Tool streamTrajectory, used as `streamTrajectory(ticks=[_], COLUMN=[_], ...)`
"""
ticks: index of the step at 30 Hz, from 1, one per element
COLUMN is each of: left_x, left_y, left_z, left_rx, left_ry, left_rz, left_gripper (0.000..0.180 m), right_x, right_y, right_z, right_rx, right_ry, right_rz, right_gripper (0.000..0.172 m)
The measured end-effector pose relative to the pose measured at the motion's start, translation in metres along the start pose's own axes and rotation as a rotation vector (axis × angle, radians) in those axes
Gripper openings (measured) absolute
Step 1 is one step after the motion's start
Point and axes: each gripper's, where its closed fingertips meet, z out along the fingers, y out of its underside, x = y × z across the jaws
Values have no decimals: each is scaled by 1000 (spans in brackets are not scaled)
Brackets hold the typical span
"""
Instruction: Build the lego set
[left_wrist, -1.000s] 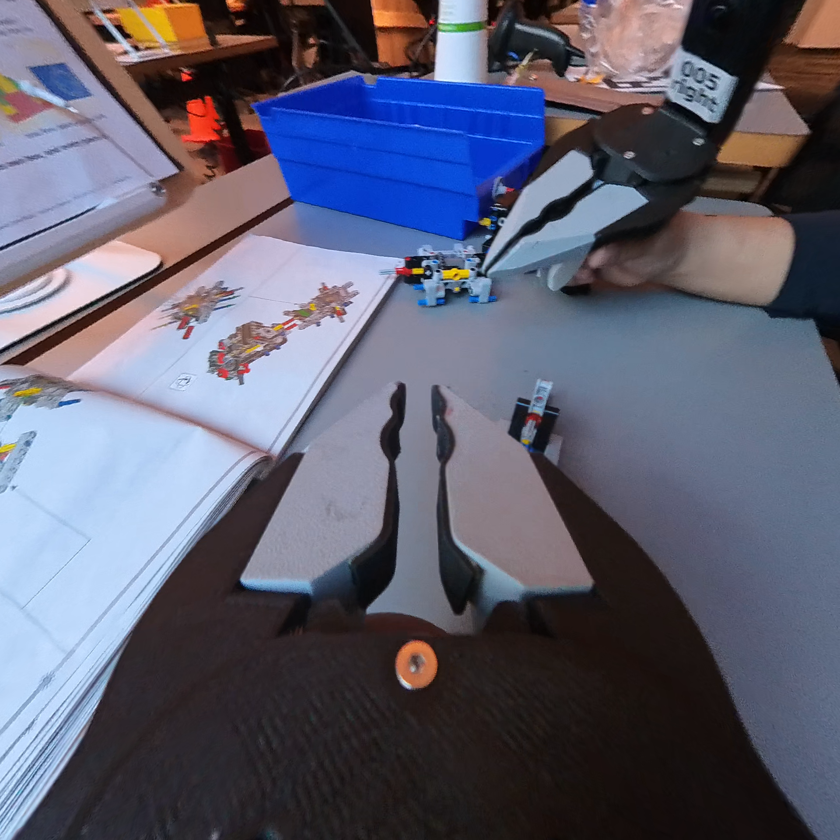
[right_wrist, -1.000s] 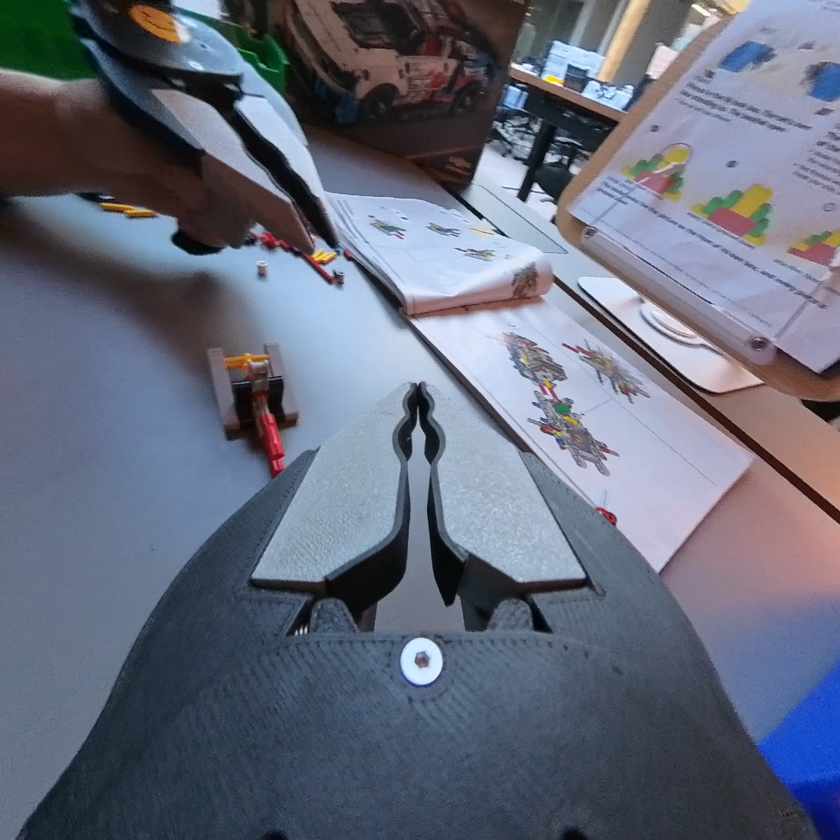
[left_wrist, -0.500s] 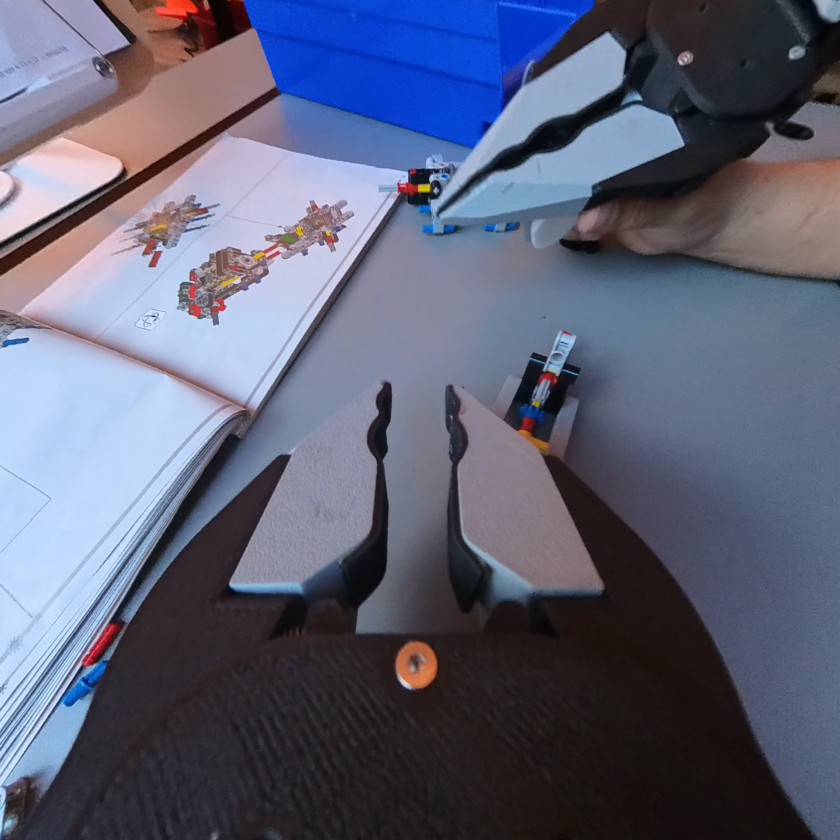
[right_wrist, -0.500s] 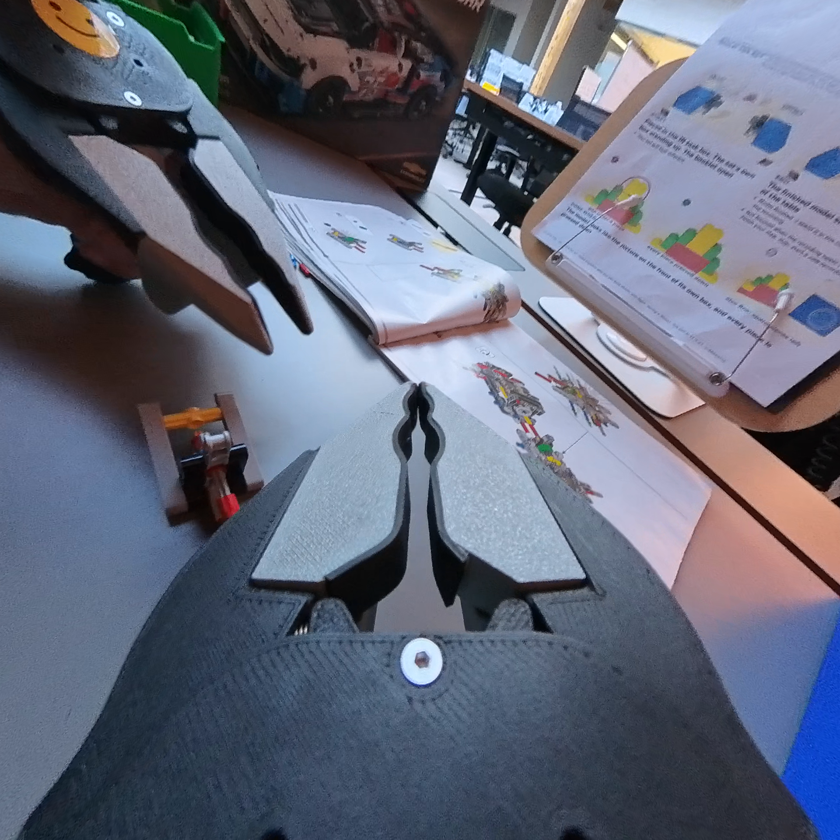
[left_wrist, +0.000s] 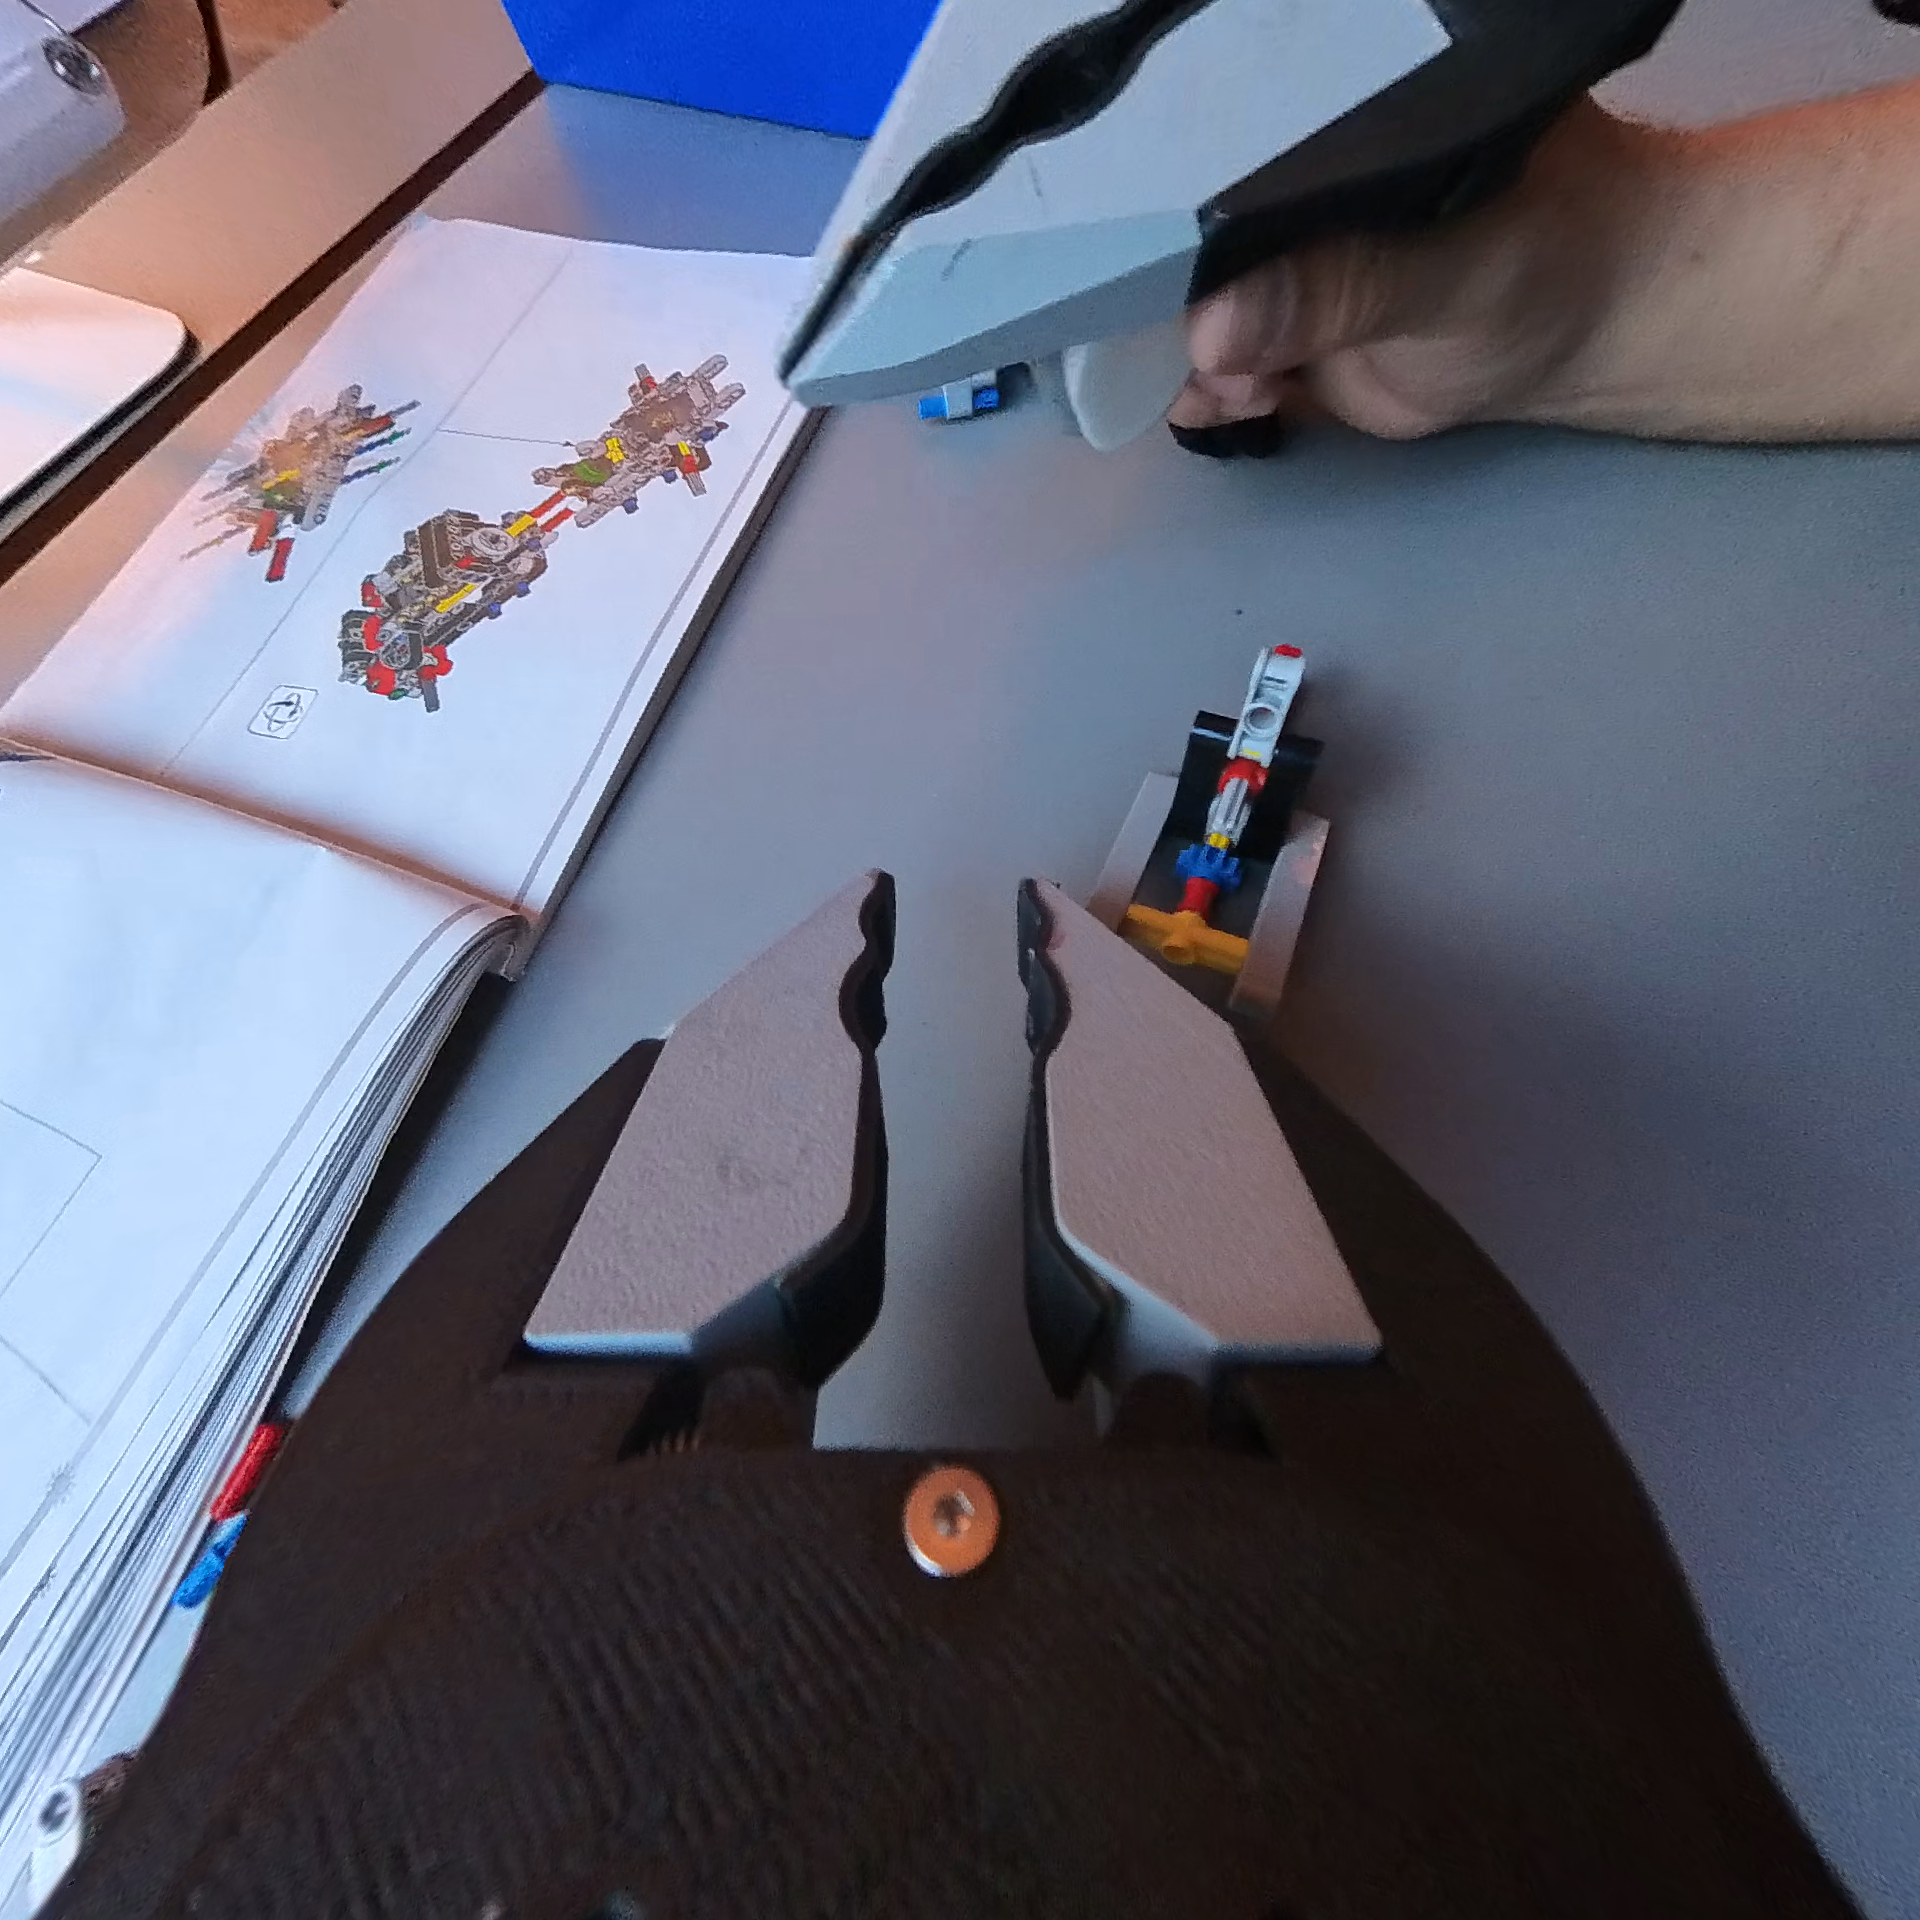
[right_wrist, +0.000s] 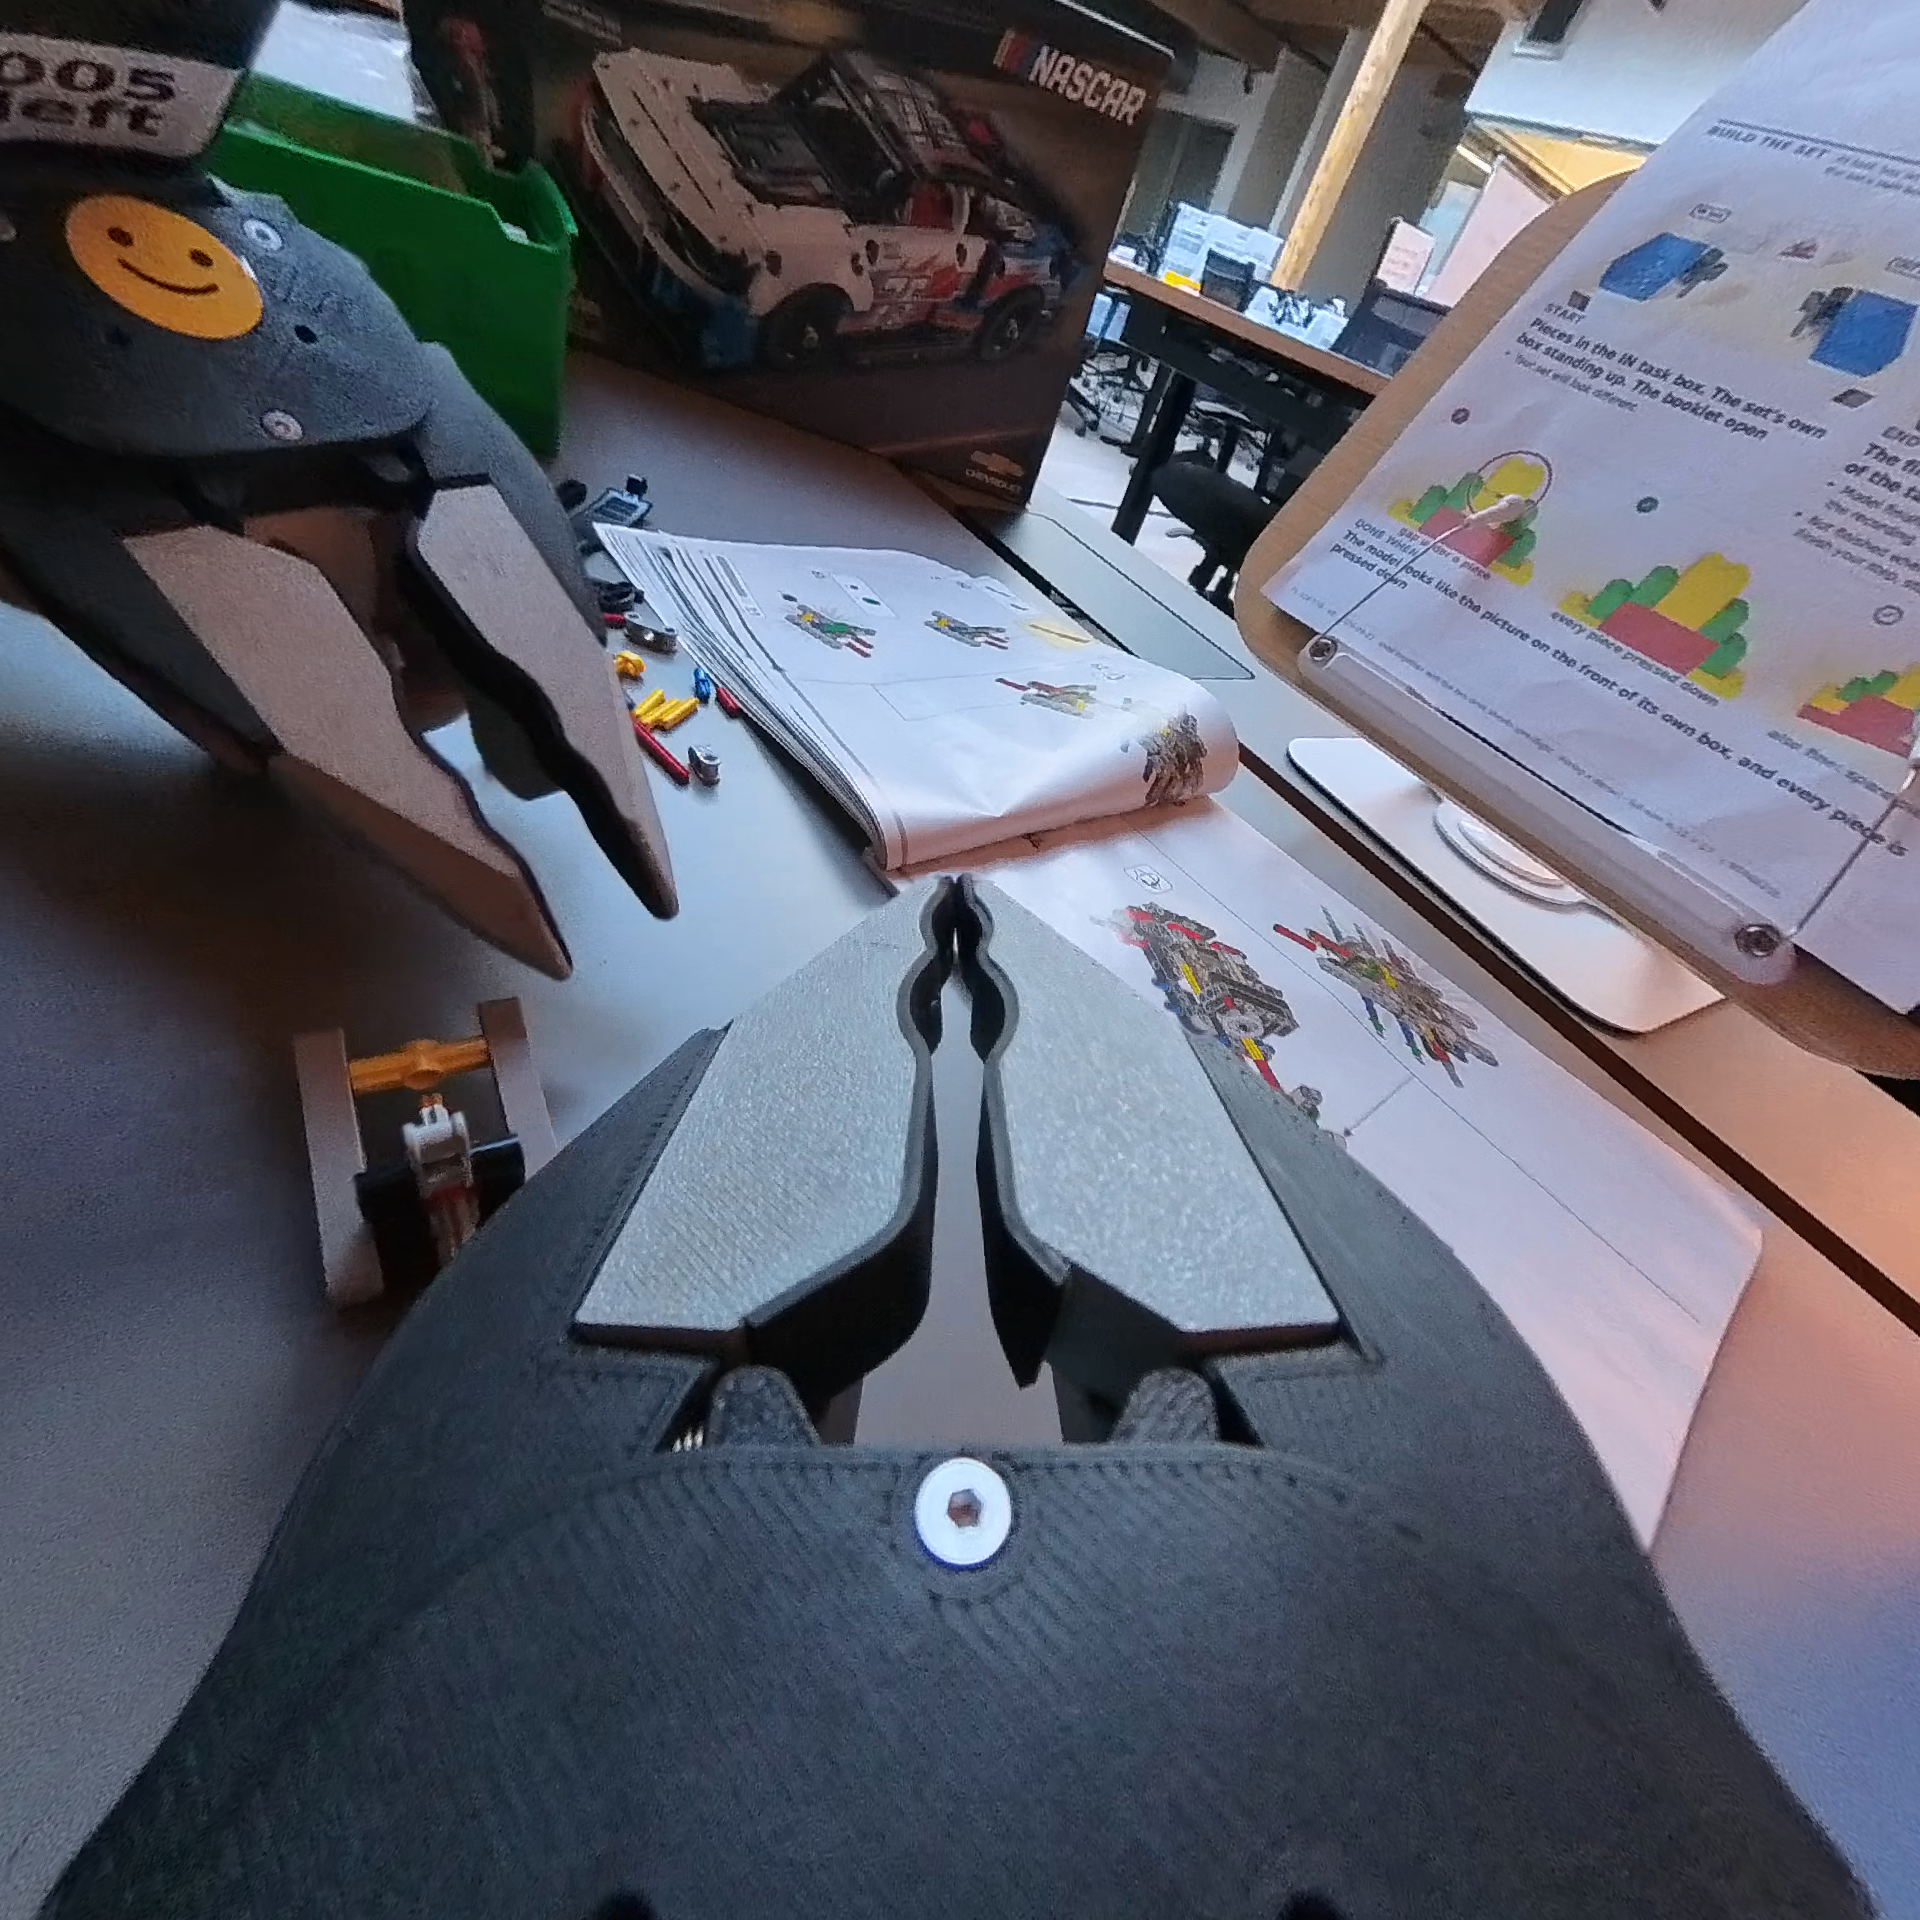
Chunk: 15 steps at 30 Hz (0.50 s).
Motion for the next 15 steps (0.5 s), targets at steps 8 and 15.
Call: streamTrajectory(ticks=[8, 15], left_x=[-1, 1], left_y=[3, 8], left_z=[2, 5], left_rx=[-21, -60], left_ry=[-15, -18], left_rz=[9, 23], left_gripper=[22, 24], right_x=[2, -1], right_y=[-1, 0], right_z=[9, 12], right_rx=[7, -7], right_ry=[-22, -34], right_rz=[3, -9], right_gripper=[0, 0])
